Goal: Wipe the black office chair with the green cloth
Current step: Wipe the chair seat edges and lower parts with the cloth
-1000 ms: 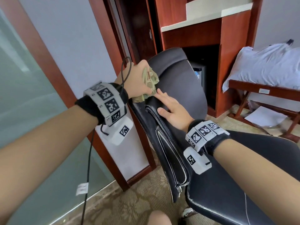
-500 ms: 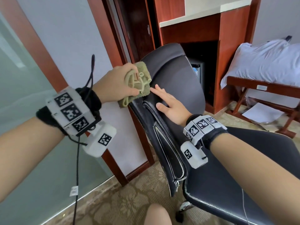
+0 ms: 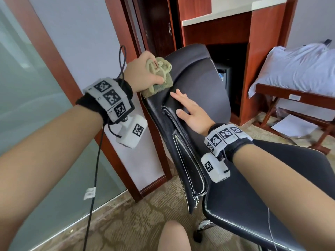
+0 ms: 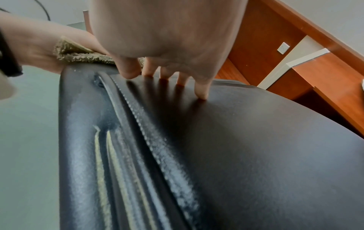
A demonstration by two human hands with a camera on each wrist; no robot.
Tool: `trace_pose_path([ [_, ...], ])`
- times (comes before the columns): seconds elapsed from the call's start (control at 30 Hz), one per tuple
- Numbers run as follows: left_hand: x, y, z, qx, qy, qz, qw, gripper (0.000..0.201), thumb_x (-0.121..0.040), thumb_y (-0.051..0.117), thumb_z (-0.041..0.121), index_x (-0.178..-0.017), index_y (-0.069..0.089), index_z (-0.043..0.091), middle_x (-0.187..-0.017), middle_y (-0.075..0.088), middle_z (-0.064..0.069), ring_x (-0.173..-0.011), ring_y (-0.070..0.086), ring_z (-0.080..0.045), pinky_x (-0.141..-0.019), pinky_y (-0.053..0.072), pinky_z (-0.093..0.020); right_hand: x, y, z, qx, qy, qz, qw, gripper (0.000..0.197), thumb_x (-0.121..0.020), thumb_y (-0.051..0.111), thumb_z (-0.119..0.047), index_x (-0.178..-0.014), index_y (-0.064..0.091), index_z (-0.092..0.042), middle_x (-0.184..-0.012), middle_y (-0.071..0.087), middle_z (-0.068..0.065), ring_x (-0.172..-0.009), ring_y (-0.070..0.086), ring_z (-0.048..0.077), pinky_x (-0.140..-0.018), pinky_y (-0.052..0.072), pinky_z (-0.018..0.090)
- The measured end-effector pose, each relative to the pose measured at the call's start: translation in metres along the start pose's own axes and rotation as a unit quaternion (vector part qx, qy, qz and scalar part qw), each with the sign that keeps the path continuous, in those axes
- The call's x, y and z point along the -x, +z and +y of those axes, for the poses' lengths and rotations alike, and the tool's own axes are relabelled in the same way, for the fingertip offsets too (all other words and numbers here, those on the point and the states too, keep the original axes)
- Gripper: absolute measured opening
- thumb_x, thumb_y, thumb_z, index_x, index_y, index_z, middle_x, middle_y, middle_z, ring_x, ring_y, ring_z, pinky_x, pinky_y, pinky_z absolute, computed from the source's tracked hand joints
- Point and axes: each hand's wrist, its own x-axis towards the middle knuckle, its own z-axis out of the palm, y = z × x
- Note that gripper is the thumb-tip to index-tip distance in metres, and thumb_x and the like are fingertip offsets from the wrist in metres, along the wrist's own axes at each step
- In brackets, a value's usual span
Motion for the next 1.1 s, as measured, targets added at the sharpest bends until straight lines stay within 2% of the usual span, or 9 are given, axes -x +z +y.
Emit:
trace_pose_path([
  [0.07, 0.007, 0.002, -0.006, 0.039, -0.017, -0.001, 0.999, 0.044, -0.08, 0.069, 0.022, -0.118, 0.046, 0.018, -0.107, 0.055, 0.0, -0.094, 0.053, -0.018, -0.075, 0.044, -0.028, 0.0, 0.0, 0.001, -0.016, 0.004, 0.0, 1.0, 0.051, -0.1, 0.04, -0.014, -0.146, 0.024, -0.03, -0.157, 0.012, -0.006, -0.145, 0.002, 0.014, -0.109, 0.003, 0.02],
  [0.17, 0.027, 0.009, -0.016, 0.09, -0.022, 0.027, 0.995, 0.048, -0.082, 0.066, 0.019, -0.124, 0.043, 0.018, -0.111, 0.053, 0.004, -0.097, 0.053, -0.014, -0.08, 0.041, -0.025, 0.0, 0.002, 0.003, -0.02, -0.002, 0.002, 1.0, 0.051, -0.1, 0.04, -0.017, -0.146, 0.023, -0.03, -0.157, 0.011, -0.006, -0.145, 0.001, 0.014, -0.109, 0.003, 0.021],
  [0.37, 0.073, 0.033, -0.034, 0.183, 0.0, 0.108, 0.977, 0.041, -0.083, 0.06, 0.017, -0.113, 0.036, 0.031, -0.115, 0.053, 0.0, -0.096, 0.057, -0.013, -0.079, 0.047, -0.024, -0.002, 0.005, 0.006, -0.015, -0.003, 0.006, 1.0, 0.052, -0.1, 0.04, -0.017, -0.147, 0.021, -0.029, -0.157, 0.01, -0.006, -0.145, 0.0, 0.015, -0.108, 0.003, 0.019],
  [0.53, 0.108, 0.072, -0.047, 0.235, 0.037, 0.151, 0.959, 0.048, -0.075, 0.06, 0.02, -0.109, 0.029, 0.034, -0.12, 0.044, -0.012, -0.108, 0.052, -0.025, -0.095, 0.046, -0.04, -0.005, 0.007, 0.007, -0.05, 0.003, 0.012, 0.999, 0.049, -0.101, 0.038, -0.019, -0.147, 0.023, -0.026, -0.157, 0.011, -0.003, -0.145, -0.001, 0.017, -0.115, 0.003, 0.032],
  [0.63, 0.103, 0.079, -0.041, 0.258, 0.027, 0.195, 0.946, 0.047, -0.077, 0.061, 0.014, -0.109, 0.028, 0.026, -0.117, 0.041, -0.011, -0.109, 0.05, -0.027, -0.096, 0.043, -0.042, -0.007, 0.007, 0.006, -0.059, 0.008, 0.015, 0.998, 0.046, -0.102, 0.035, -0.019, -0.147, 0.024, -0.023, -0.157, 0.011, -0.001, -0.145, -0.002, 0.018, -0.113, 0.002, 0.029],
  [0.77, 0.072, 0.065, -0.029, 0.22, 0.046, 0.254, 0.941, 0.054, -0.076, 0.06, 0.005, -0.127, 0.042, 0.009, -0.135, 0.029, -0.012, -0.124, 0.04, -0.016, -0.105, 0.033, -0.019, -0.009, 0.008, 0.009, -0.049, 0.003, 0.018, 0.999, 0.046, -0.102, 0.034, -0.02, -0.147, 0.023, -0.021, -0.157, 0.01, 0.002, -0.145, -0.001, 0.019, -0.11, 0.002, 0.025],
  [0.9, 0.052, 0.061, -0.033, 0.152, 0.046, 0.225, 0.961, 0.05, -0.079, 0.056, 0.016, -0.129, 0.053, 0.021, -0.149, 0.025, -0.018, -0.136, 0.032, -0.028, -0.113, 0.029, -0.035, -0.013, 0.01, 0.014, -0.027, -0.002, 0.024, 0.999, 0.048, -0.102, 0.035, -0.022, -0.148, 0.021, -0.021, -0.157, 0.009, 0.005, -0.145, -0.001, 0.023, -0.115, 0.003, 0.034],
  [1.03, 0.059, 0.079, -0.041, 0.197, 0.033, 0.261, 0.945, 0.051, -0.08, 0.063, 0.02, -0.13, 0.052, 0.018, -0.143, 0.036, -0.015, -0.134, 0.035, -0.021, -0.098, 0.019, 0.002, -0.018, 0.012, 0.018, -0.02, -0.005, 0.03, 0.999, 0.051, -0.099, 0.035, -0.026, -0.148, 0.022, -0.02, -0.157, 0.009, 0.007, -0.145, -0.001, 0.026, -0.117, 0.004, 0.039],
  [1.1, 0.065, 0.09, -0.044, 0.207, 0.033, 0.281, 0.936, 0.059, -0.079, 0.066, 0.019, -0.135, 0.045, 0.015, -0.141, 0.039, -0.014, -0.132, 0.037, -0.022, -0.094, 0.019, 0.006, -0.018, 0.013, 0.019, -0.023, -0.011, 0.034, 0.999, 0.055, -0.096, 0.035, -0.03, -0.148, 0.022, -0.018, -0.157, 0.009, 0.009, -0.145, -0.002, 0.028, -0.117, 0.003, 0.04],
])
